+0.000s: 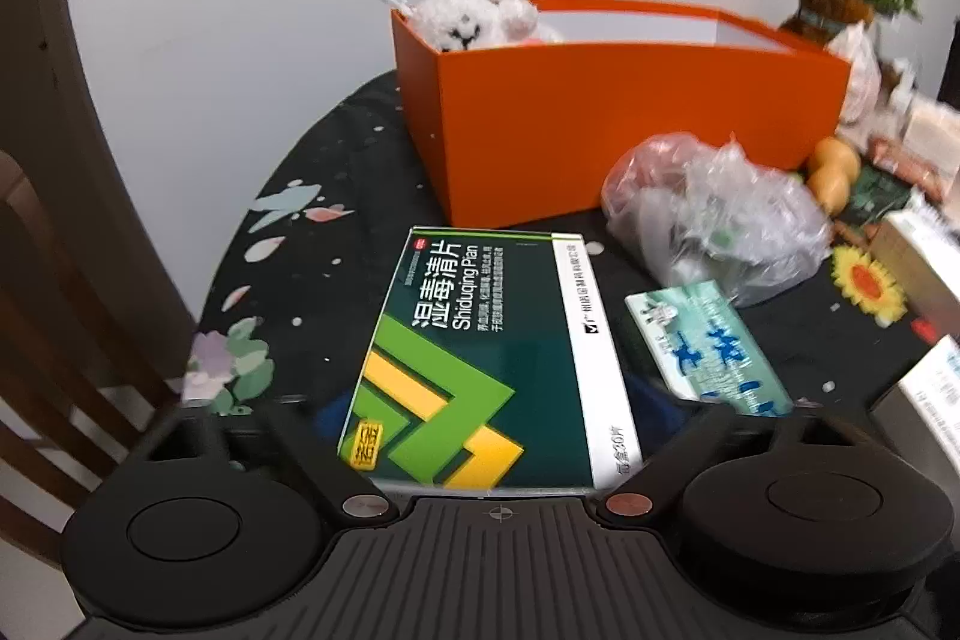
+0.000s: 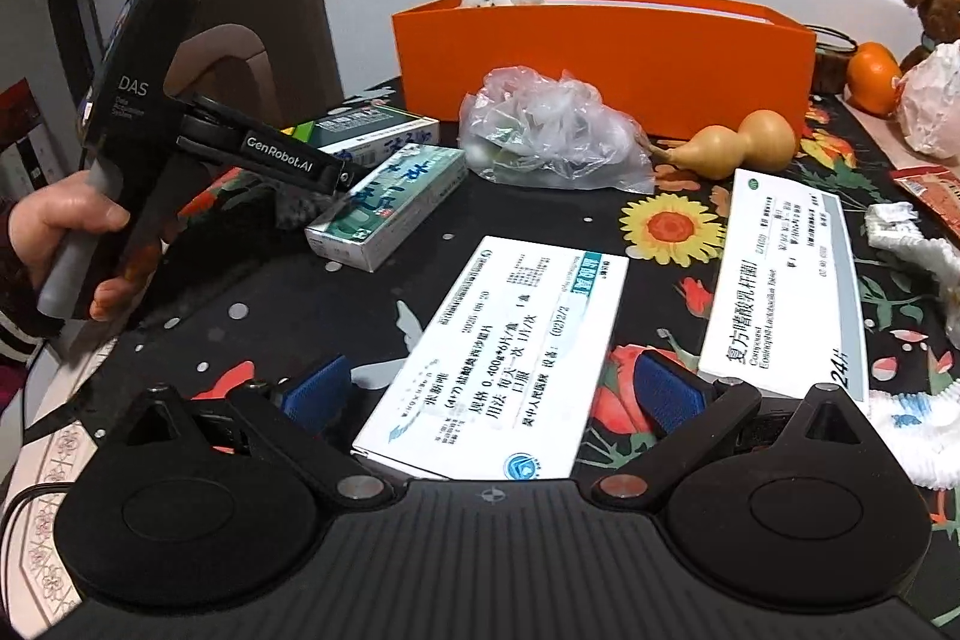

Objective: Organize objects
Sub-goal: 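Grasp the green medicine box with the left gripper while the right grasps a white medicine box, then lift both boxes over the orange box and open both grippers to drop them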

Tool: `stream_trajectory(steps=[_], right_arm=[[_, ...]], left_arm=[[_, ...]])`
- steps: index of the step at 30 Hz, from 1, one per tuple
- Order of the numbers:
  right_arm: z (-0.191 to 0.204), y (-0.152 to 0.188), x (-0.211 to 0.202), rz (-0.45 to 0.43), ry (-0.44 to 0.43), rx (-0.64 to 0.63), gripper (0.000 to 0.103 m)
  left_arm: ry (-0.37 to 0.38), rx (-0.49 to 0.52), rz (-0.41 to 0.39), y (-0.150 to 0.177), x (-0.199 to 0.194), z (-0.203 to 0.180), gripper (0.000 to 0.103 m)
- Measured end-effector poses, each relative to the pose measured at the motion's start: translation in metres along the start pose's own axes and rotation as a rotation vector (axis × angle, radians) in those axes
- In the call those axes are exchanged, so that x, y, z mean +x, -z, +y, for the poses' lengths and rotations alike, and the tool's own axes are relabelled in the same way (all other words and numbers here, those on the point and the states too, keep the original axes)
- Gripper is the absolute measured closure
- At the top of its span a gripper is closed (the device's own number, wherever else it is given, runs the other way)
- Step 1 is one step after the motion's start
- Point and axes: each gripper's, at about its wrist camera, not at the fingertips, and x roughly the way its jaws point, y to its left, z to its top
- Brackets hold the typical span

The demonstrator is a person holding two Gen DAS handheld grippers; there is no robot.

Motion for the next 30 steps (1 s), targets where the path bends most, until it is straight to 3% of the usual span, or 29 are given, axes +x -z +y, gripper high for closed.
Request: stream_trajectory(steps=[3,6,18,30], right_arm=[[0.003,0.001,-0.002,-0.016,0.021,-0.042,0.026],[0.001,0.003,-0.005,-0.025,-0.001,-0.041,0.031],[-0.018,0.004,-0.032,-0.062,-0.191,0.13,0.033],[-0.023,-0.015,-0.093,-0.21,-0.171,0.096,0.033]], left_arm=[[-0.007,-0.026,-0.023,0.005,-0.009,0.005,0.0],[-0.016,-0.054,-0.046,0.011,-0.024,0.014,0.0],[-0.066,-0.057,-0.214,0.012,-0.137,0.022,0.0],[-0.013,0.026,-0.369,-0.013,-0.219,-0.039,0.0]])
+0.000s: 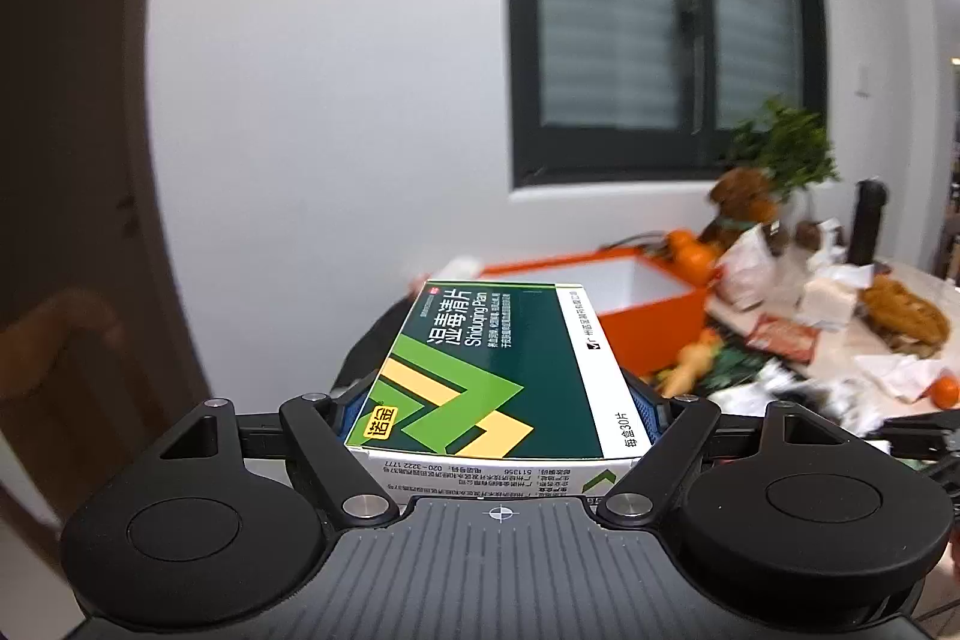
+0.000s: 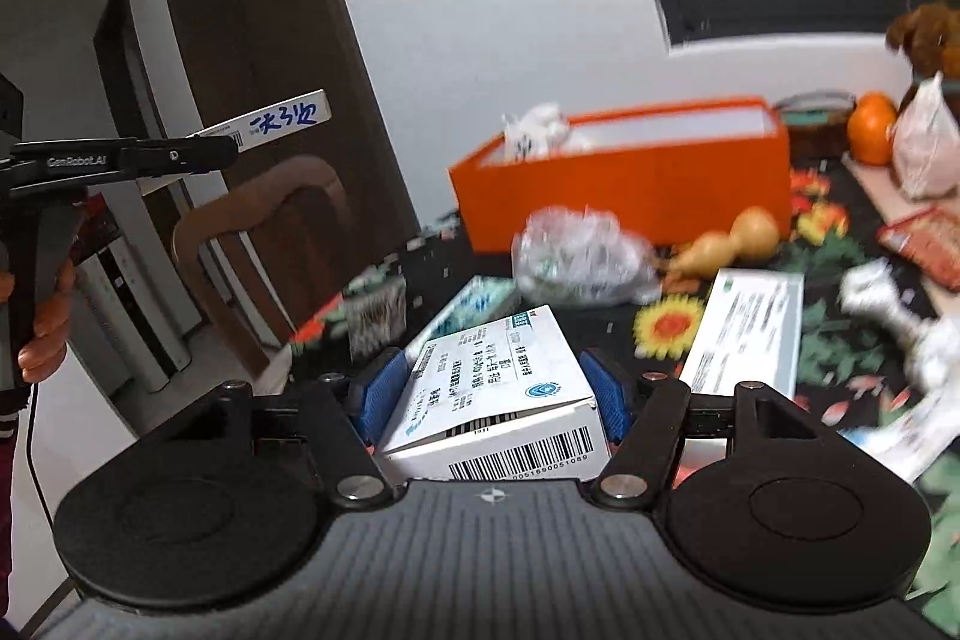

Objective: Organize objects
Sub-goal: 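Lift both boxes over the orange box and open both grippers to drop them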

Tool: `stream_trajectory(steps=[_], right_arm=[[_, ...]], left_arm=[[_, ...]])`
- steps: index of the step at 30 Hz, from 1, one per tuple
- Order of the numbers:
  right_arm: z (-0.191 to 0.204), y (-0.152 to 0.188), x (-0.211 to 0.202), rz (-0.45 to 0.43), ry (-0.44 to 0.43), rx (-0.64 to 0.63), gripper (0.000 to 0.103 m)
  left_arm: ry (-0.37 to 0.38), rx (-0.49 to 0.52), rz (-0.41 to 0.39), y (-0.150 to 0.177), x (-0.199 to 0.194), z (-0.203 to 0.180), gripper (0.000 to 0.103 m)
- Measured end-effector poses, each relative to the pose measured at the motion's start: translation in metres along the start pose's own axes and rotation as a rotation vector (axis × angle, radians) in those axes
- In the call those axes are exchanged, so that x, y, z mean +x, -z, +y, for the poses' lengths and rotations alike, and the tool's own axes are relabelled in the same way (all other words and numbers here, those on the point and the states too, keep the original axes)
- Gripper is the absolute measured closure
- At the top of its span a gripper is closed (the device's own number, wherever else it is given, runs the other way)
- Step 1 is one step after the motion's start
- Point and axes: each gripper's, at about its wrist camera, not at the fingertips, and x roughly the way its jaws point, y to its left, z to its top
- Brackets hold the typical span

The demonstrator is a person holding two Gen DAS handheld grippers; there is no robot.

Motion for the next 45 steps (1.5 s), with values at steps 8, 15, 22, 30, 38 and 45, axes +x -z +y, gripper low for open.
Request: stream_trajectory(steps=[8,15,22,30,38,45], right_arm=[[-0.016,-0.034,-0.027,-0.077,0.032,0.021,0.033],[-0.039,-0.076,-0.04,-0.119,0.048,0.053,0.033],[-0.068,-0.138,-0.033,-0.148,0.073,0.082,0.033],[-0.098,-0.196,0.002,-0.15,0.098,0.104,0.033],[-0.126,-0.205,0.086,-0.098,0.077,0.161,0.033],[-0.15,-0.19,0.173,-0.021,0.105,0.245,0.033]], left_arm=[[0.073,0.035,-0.061,-0.052,-0.005,-0.042,0.0],[0.113,0.075,-0.099,-0.102,-0.002,-0.074,0.0],[0.115,0.074,-0.129,-0.141,0.02,-0.086,0.0],[0.091,0.057,-0.122,-0.16,0.085,-0.08,0.0],[0.031,0.039,-0.004,-0.118,0.179,-0.05,0.0],[0.02,-0.025,0.178,-0.075,0.279,-0.033,0.0]])
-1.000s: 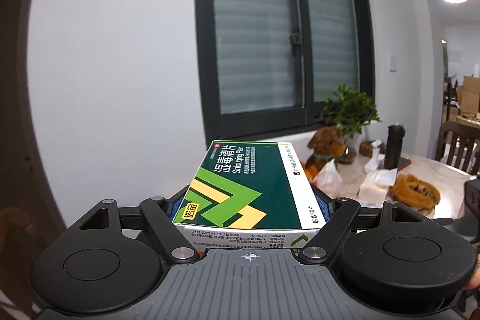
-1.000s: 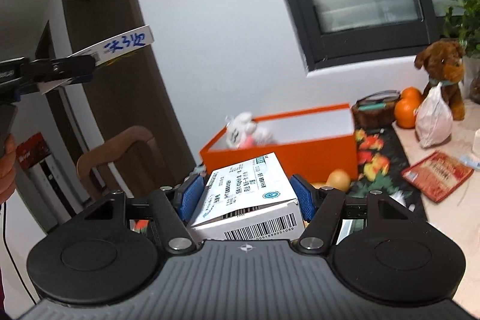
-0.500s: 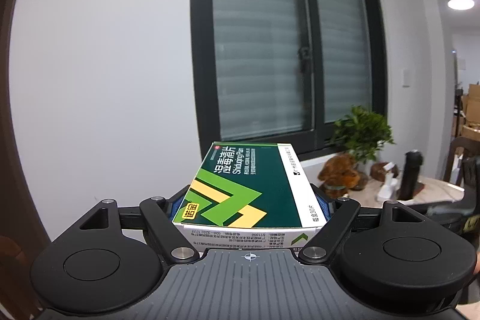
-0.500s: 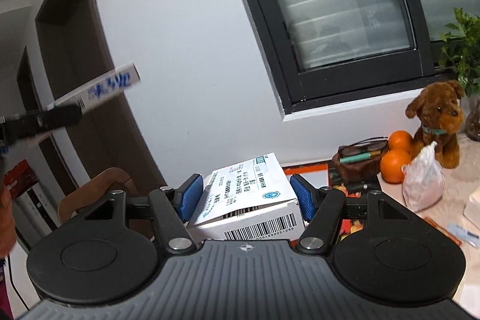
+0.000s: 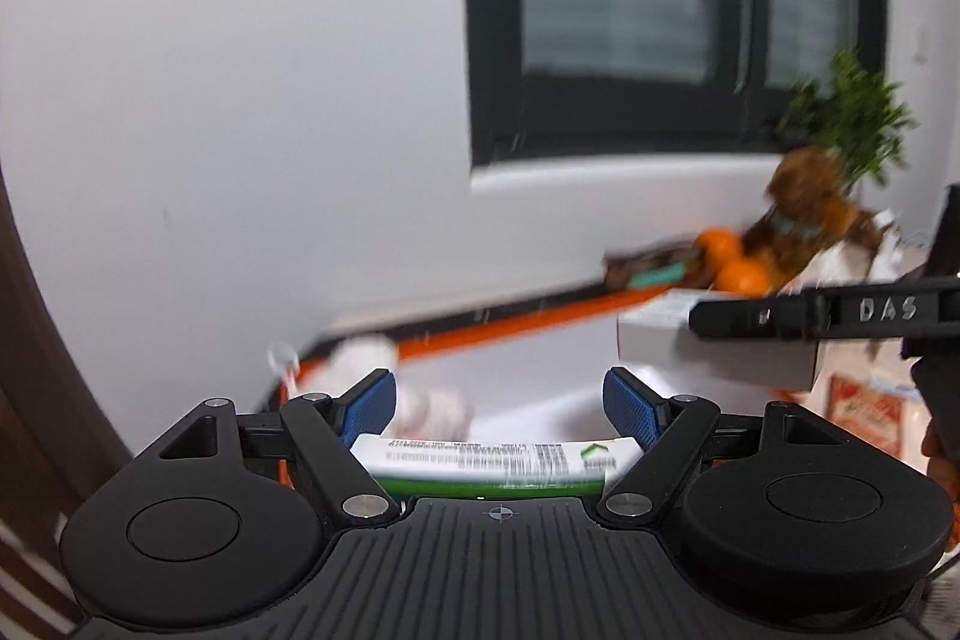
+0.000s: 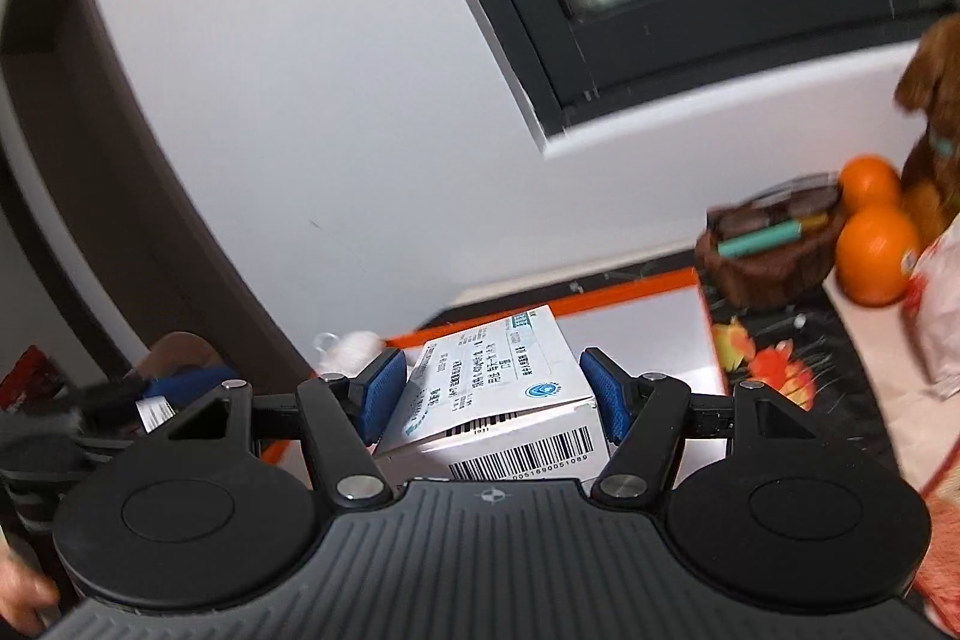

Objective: Organize objects
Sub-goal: 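Lift both boxes over the orange box and open both grippers to drop them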

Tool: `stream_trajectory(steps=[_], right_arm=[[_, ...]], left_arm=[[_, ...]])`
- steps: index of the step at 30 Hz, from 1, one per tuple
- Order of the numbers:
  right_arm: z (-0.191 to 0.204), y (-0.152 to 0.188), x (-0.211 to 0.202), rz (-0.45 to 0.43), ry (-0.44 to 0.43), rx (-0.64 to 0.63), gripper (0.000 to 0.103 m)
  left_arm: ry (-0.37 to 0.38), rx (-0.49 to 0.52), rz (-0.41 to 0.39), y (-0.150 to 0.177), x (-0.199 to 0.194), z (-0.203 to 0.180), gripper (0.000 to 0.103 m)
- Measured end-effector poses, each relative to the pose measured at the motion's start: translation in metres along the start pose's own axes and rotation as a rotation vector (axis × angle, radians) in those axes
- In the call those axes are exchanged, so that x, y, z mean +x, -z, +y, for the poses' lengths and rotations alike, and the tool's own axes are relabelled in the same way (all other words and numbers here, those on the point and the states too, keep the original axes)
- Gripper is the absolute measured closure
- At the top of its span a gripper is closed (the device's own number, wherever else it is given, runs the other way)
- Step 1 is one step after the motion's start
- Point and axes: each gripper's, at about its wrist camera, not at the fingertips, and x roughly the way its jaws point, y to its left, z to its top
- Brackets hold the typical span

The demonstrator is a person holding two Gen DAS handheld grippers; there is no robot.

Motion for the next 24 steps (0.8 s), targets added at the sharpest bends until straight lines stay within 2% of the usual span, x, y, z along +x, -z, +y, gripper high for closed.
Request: stream_trajectory(steps=[4,9,14,17,18,20,24], right_arm=[[-0.01,0.001,0.029,-0.008,0.01,0.026,0.033],[-0.021,-0.008,0.043,-0.057,0.008,0.055,0.033],[-0.03,-0.003,0.059,-0.045,0.024,0.071,0.033],[-0.033,0.005,0.07,-0.022,0.039,0.068,0.03],[-0.033,0.008,0.071,-0.016,0.032,0.073,0.025],[-0.031,0.011,0.068,-0.016,0.02,0.069,0.021],[-0.022,0.014,0.051,-0.028,0.056,0.022,0.013]], left_arm=[[0.015,-0.05,0.015,0.004,0.015,0.014,0.0],[0.005,-0.036,-0.049,-0.015,0.012,0.022,0.0],[-0.016,-0.035,-0.117,-0.041,0.012,0.021,0.0],[-0.031,-0.012,-0.083,-0.042,0.032,0.014,0.0],[-0.041,-0.011,-0.069,-0.041,0.039,0.012,0.0],[-0.046,-0.014,-0.032,-0.036,0.052,0.01,0.0],[-0.068,-0.034,-0.02,-0.025,0.051,0.014,0.0]])
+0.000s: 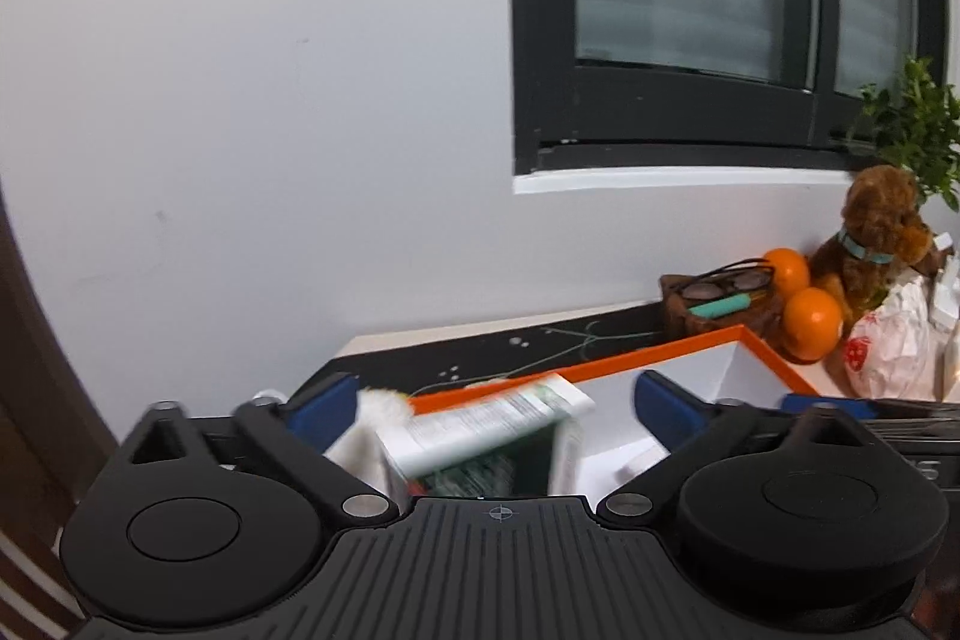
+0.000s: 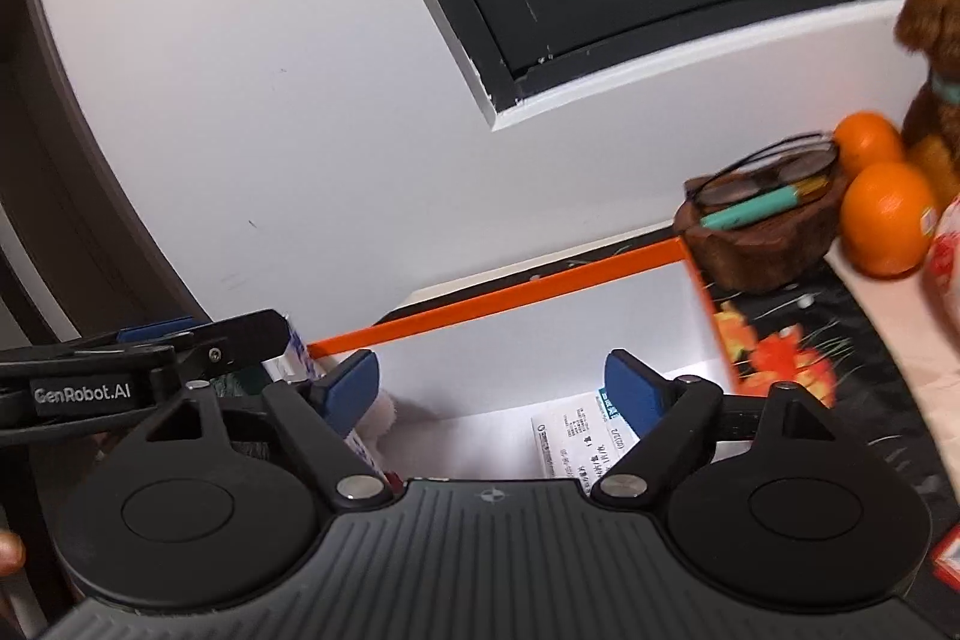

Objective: Organize objects
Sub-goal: 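Lift both boxes over the orange box and open both grippers to drop them, then grasp another white box with the right gripper while the left grasps the blue-handwritten box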

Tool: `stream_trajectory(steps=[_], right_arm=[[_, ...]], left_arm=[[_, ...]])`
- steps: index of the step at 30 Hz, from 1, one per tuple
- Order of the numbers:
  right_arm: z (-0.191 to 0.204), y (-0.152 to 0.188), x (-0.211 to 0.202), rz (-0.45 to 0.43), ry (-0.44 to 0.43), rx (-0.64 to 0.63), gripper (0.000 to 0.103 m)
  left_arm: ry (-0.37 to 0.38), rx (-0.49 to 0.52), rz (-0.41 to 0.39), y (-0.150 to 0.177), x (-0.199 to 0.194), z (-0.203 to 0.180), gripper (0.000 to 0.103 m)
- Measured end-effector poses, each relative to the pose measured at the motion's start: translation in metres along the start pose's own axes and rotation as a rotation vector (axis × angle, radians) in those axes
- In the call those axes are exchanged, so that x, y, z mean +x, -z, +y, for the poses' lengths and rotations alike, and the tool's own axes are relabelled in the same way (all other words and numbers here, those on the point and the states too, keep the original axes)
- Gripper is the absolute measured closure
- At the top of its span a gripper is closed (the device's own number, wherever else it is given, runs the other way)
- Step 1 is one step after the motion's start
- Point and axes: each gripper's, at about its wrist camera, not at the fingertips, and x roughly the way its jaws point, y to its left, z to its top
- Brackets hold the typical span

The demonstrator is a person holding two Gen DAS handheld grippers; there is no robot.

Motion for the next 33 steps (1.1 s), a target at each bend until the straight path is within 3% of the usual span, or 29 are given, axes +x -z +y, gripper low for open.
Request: stream_trajectory(steps=[8,16,20,23,28,33], right_arm=[[-0.002,0.035,-0.067,-0.023,-0.008,0.005,0.004],[0.007,0.115,-0.139,-0.009,0.04,-0.052,0.0],[0.014,0.153,-0.158,0.016,0.121,-0.116,0.0],[0.019,0.177,-0.162,0.036,0.161,-0.153,0.0],[0.021,0.191,-0.157,0.057,0.246,-0.21,0.0],[0.013,0.194,-0.147,0.11,0.242,-0.185,0.0]], left_arm=[[0.046,-0.02,-0.019,0.033,-0.063,0.014,0.0],[-0.056,0.077,0.001,0.127,-0.129,0.002,0.0],[-0.114,0.1,0.053,0.173,-0.135,-0.005,0.0],[-0.103,0.077,0.105,0.195,-0.129,-0.007,0.0],[-0.087,0.053,0.148,0.208,-0.119,-0.013,0.0],[-0.106,0.086,0.165,0.212,-0.114,-0.019,0.0]])
